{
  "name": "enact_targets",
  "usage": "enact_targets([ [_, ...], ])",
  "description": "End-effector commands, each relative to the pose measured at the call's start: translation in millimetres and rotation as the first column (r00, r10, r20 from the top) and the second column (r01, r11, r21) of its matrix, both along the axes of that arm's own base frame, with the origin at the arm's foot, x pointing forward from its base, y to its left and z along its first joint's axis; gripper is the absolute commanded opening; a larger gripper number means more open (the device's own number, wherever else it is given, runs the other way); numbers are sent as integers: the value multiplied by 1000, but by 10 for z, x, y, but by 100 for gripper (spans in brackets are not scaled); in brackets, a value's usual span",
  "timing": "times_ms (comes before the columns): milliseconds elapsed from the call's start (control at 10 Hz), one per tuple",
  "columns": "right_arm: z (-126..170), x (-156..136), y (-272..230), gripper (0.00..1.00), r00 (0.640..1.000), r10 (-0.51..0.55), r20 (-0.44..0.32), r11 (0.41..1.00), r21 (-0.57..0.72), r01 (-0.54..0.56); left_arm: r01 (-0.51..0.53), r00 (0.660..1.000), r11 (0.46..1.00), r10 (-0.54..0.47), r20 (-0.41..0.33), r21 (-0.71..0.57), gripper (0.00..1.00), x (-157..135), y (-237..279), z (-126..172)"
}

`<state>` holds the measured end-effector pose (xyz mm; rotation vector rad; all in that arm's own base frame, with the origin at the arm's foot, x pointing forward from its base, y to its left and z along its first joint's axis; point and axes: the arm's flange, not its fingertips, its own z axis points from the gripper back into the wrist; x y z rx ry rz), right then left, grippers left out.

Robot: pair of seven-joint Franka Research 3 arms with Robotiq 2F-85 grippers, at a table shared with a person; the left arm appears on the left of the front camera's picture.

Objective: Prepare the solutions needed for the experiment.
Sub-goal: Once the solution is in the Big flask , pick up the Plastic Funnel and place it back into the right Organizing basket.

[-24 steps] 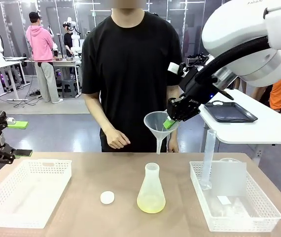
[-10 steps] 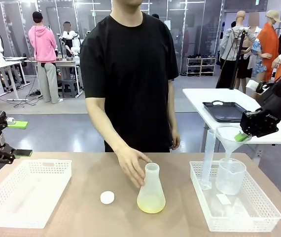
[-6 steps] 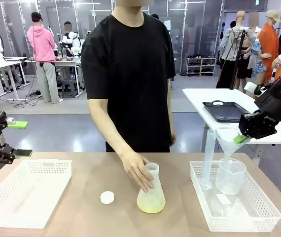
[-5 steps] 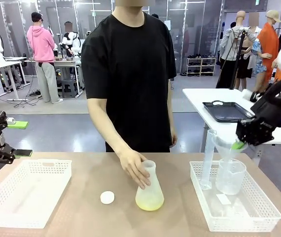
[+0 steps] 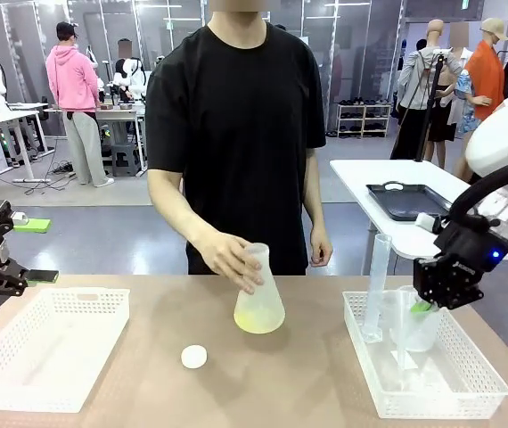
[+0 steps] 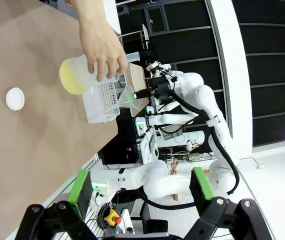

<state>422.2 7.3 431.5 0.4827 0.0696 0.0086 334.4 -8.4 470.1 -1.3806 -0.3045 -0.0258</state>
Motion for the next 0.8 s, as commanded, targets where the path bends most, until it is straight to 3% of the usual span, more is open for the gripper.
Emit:
enact_targets([
  [0,-116,117,29,3,998,-49,-33,996,-74,46,7,1000,1000,-7,6,-17,100,13,-11,11],
  [400,-331,260,19,3,996,-83,-39,993,-84,80,7,1000,1000,-7,6,-17,100,13,-11,11],
  [700,-351,256,26,35,994,-103,-22,991,-85,100,7,1000,1000,-7,6,-17,100,13,-11,11],
])
